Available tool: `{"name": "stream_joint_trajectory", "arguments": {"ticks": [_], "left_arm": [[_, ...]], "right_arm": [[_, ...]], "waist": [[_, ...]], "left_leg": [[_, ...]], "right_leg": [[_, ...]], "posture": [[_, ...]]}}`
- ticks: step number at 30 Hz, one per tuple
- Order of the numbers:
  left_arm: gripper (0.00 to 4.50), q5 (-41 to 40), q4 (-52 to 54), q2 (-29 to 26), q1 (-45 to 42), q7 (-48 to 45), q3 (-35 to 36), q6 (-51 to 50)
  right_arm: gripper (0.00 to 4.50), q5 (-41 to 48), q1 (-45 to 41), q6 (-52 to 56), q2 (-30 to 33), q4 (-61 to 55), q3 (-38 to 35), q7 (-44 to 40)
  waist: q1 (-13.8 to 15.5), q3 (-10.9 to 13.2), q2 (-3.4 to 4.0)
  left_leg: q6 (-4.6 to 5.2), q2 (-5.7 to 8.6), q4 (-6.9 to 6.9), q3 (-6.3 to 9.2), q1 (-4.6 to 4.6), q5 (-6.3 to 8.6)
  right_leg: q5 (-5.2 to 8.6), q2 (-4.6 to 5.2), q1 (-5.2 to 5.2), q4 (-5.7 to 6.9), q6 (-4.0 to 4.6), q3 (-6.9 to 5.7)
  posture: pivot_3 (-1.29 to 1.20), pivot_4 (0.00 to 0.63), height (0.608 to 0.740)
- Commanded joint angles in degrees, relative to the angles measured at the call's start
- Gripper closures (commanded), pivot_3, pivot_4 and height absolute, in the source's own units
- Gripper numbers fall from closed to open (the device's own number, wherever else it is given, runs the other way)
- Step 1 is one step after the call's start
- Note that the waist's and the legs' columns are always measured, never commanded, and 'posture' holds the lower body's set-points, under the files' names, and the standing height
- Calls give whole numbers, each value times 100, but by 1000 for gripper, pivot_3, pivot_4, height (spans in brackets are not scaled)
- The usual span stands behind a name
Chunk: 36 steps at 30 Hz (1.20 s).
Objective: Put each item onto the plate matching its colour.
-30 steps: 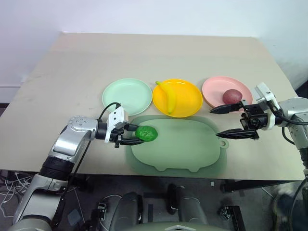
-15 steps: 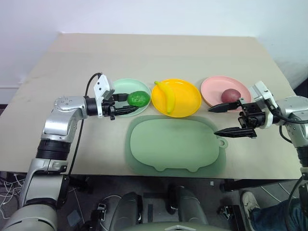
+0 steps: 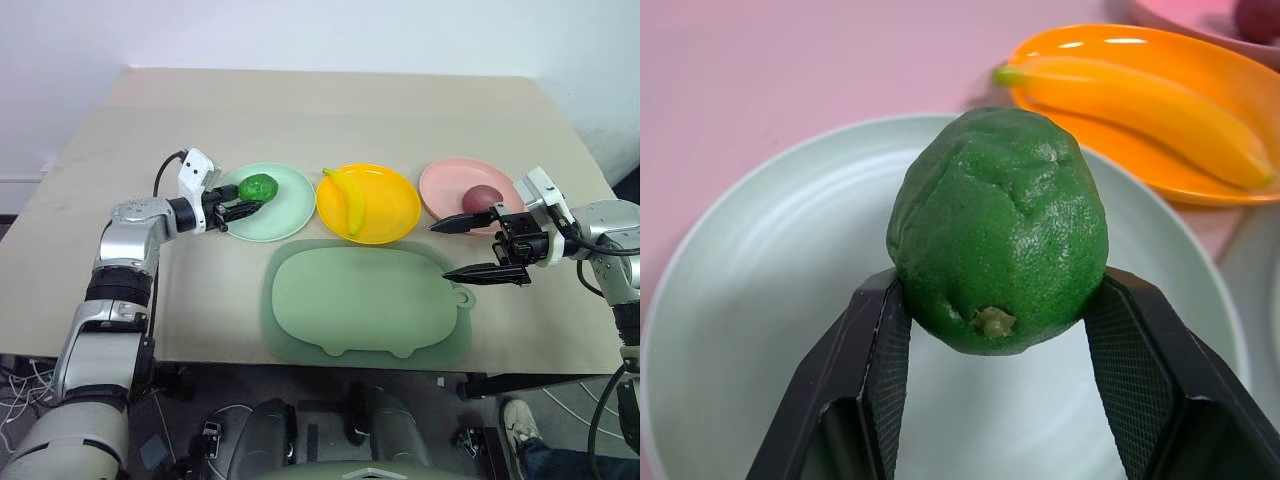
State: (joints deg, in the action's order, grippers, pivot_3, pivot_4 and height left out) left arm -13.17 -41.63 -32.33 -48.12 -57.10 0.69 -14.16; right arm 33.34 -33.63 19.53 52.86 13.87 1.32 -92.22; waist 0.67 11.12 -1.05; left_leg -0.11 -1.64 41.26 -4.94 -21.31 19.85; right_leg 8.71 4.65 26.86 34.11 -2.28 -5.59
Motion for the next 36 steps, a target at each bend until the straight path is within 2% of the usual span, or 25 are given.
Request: {"name": "stream_joint_trajectory", "arguments": {"ticks": [1,5,8,11,13,17,25,27,31,36], "left_arm": [[1328,118,-58,3,-171,86,17,-5],[16,16,93,-14,-83,-298,25,-60],[16,-97,202,-85,-48,-625,54,-365],[16,-202,747,-195,140,-836,187,-45],[16,-608,1085,-259,130,-1139,381,-575],[16,-513,1489,-416,221,-947,484,-269],[16,-1274,2213,-754,-126,-1170,855,-1112],[16,-1499,2516,-690,-198,-1237,789,-1454],[16,-1883,3341,-812,128,-1953,462,-1856],[16,-2063,3808,-865,502,-2059,378,-2111]], "right_arm": [[0,30,-120,3,-1,-64,-271,-19],[0,20,-110,4,-14,-67,-275,-1],[0,24,-112,28,-20,-66,-265,-11],[0,3,-130,4,-47,-14,-256,-9],[0,-15,-168,-19,-63,48,-239,-17],[0,-25,-311,-99,-66,246,-190,-28],[0,-89,-375,-461,47,741,-145,-28],[0,-78,-418,-556,154,927,-135,-28],[0,-141,-347,-532,209,826,-218,-28],[0,-118,-41,-468,272,649,-339,-28]], "waist": [[4,0,0],[14,0,0],[9,0,0],[6,0,0],[6,0,0],[5,0,0],[17,1,-1],[20,1,-1],[-8,1,-1],[-11,1,2]], "left_leg": [[-1,0,0,0,0,0],[-1,0,1,0,-1,-1],[-1,0,2,0,-1,-1],[-2,-1,1,1,-2,-1],[-2,-2,1,1,-2,-1],[-2,-2,1,1,0,-1],[-3,-1,3,3,-4,-1],[-3,0,4,3,-4,-1],[-4,0,2,0,1,-2],[-9,-4,-2,-2,5,-5]], "right_leg": [[0,0,0,0,0,0],[0,1,0,0,0,0],[0,2,0,0,0,0],[0,1,0,0,0,0],[0,1,0,0,0,0],[0,1,0,0,0,1],[0,2,0,0,0,0],[0,2,-1,0,-1,1],[0,1,-3,0,-1,3],[1,-4,-1,0,0,5]], "posture": [[0,150,740],[0,150,740],[0,150,740],[0,150,740],[0,150,740],[0,150,740],[0,150,740],[0,150,740],[0,150,740],[0,150,740]]}}
